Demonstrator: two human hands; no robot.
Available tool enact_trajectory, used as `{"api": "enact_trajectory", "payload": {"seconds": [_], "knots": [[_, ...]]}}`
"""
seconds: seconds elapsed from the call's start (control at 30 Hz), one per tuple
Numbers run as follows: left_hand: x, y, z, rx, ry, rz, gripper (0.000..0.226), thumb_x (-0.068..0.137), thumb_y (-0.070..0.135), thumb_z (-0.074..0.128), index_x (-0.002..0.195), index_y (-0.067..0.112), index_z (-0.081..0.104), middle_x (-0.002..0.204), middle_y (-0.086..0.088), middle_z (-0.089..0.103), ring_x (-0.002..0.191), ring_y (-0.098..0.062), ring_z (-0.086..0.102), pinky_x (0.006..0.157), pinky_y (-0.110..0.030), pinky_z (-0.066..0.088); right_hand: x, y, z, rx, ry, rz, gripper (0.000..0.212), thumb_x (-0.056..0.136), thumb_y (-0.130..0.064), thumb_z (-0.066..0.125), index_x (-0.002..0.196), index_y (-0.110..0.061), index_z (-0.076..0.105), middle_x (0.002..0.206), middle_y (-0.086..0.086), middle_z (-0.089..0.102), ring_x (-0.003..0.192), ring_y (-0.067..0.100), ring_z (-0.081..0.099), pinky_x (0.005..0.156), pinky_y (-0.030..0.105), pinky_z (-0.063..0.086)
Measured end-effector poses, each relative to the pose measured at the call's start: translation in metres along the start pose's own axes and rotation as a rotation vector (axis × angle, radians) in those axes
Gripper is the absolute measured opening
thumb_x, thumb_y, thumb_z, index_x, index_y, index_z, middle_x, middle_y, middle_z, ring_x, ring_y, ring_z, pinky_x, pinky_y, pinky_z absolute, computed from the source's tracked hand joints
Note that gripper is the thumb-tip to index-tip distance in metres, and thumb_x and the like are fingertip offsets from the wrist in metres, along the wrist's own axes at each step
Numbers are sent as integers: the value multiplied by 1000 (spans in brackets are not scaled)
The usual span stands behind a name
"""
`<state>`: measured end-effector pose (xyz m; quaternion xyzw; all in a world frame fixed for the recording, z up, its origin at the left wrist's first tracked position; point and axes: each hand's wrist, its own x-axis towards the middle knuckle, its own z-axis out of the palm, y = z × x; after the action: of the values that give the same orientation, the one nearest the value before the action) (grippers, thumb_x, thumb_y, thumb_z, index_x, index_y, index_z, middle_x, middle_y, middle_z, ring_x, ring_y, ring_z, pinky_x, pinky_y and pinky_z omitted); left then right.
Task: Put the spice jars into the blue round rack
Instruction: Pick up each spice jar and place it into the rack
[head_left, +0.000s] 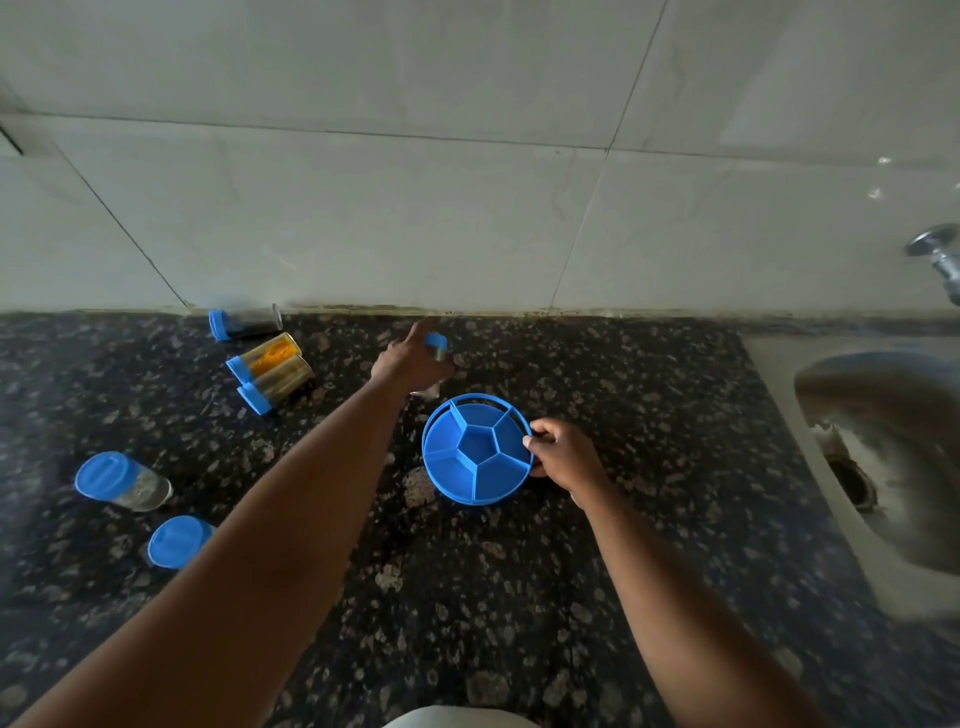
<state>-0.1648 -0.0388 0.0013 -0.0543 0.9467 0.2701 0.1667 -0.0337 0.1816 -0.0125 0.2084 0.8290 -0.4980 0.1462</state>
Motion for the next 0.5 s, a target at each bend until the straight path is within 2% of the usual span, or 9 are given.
{"api": "enact_trajectory", "payload": {"seconds": [0.1, 0.17, 0.23, 0.4, 0.5], "knots": [[-18, 1, -8, -353, 132, 49, 67, 72, 33, 75, 131, 31, 43, 116, -9, 66, 102, -30, 65, 83, -43, 57, -2, -1, 3, 7, -17, -16, 37, 94, -10, 61, 130, -4, 60, 109, 6, 63, 93, 20, 67, 76, 40, 63], [-37, 5, -10, -497, 171, 132, 63, 71, 25, 75, 127, 32, 47, 109, -2, 67, 92, -21, 67, 69, -32, 58, -3, -3, 6, 24, -21, -13, 36, 94, -10, 61, 129, -4, 60, 110, 8, 63, 93, 20, 67, 74, 38, 63], [-59, 6, -6, -476, 167, 242, 60, 73, 19, 73, 127, 31, 48, 103, 0, 68, 82, -15, 67, 62, -25, 54, -4, -4, 11, 38, -18, -15, 32, 94, -9, 61, 125, -4, 62, 111, 12, 64, 94, 22, 67, 74, 40, 64], [-89, -8, 19, -337, 147, 391, 60, 74, 27, 79, 123, 27, 45, 108, 2, 65, 88, -13, 67, 71, -26, 51, -9, -6, 21, 28, -41, -8, 13, 90, -13, 62, 99, -4, 66, 93, 12, 68, 96, 30, 70, 77, 51, 62], [-96, -11, 22, -274, 197, 421, 56, 77, 31, 75, 122, 29, 43, 116, 0, 63, 95, -17, 67, 74, -37, 56, -13, -8, 29, 22, -72, -39, 6, 90, -14, 62, 95, -13, 65, 90, 5, 67, 98, 29, 70, 78, 52, 62]]}}
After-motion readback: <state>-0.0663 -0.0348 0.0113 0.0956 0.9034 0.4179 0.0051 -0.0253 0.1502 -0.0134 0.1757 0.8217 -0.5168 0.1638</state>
